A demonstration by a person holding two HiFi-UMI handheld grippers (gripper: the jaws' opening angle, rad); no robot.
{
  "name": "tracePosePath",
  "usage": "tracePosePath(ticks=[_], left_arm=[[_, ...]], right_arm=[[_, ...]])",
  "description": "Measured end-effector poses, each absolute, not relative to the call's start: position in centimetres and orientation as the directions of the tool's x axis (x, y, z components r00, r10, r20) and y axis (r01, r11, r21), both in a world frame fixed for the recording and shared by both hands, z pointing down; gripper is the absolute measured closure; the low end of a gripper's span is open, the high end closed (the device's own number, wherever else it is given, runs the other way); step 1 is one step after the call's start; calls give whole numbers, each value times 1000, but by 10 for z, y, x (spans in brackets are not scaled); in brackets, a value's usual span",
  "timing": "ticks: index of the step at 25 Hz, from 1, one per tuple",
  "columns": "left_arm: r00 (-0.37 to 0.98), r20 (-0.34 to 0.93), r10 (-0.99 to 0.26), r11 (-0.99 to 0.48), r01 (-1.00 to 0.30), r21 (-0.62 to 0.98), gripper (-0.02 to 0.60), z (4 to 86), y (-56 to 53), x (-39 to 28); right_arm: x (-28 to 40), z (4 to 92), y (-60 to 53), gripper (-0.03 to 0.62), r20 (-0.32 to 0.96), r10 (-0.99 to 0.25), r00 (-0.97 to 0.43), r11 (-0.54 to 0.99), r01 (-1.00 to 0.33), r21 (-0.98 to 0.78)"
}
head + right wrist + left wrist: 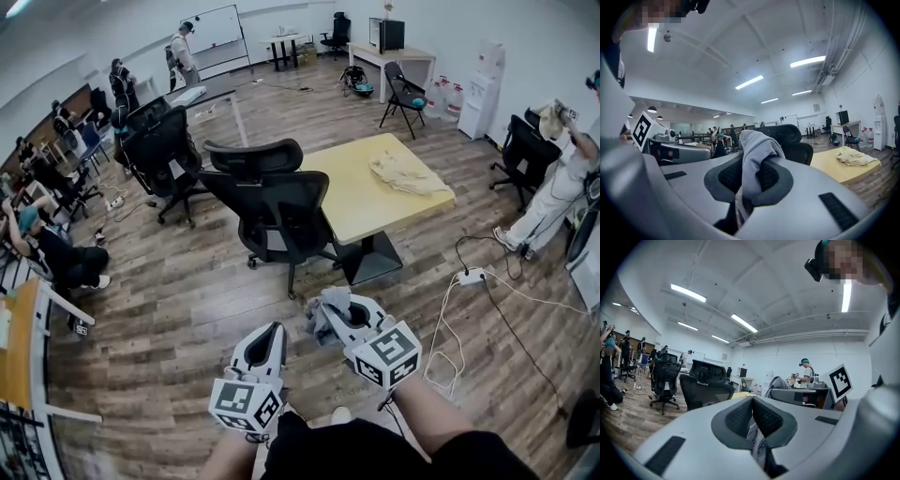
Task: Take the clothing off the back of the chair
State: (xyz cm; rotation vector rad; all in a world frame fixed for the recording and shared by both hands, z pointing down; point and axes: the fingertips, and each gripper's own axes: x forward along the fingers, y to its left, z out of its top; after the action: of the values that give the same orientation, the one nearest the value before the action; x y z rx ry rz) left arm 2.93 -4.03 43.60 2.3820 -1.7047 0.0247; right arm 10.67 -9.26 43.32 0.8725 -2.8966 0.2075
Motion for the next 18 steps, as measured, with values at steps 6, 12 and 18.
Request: tracePosePath(ticks=[6,12,18], left_arm=[[333,137,-933,-313,-938,147,566,434,-36,31],[335,141,-932,-316,-938,142,566,435,-31,33],[329,140,-934,-310,-940,143,566,435,-31,40]], right_arm=[[110,423,-89,560,123,-559,-820,815,-571,-103],[108,426,-80,560,127,-550,-826,820,-562,-105],[114,429,-77,560,128,-540,-832,827,-552,-107]])
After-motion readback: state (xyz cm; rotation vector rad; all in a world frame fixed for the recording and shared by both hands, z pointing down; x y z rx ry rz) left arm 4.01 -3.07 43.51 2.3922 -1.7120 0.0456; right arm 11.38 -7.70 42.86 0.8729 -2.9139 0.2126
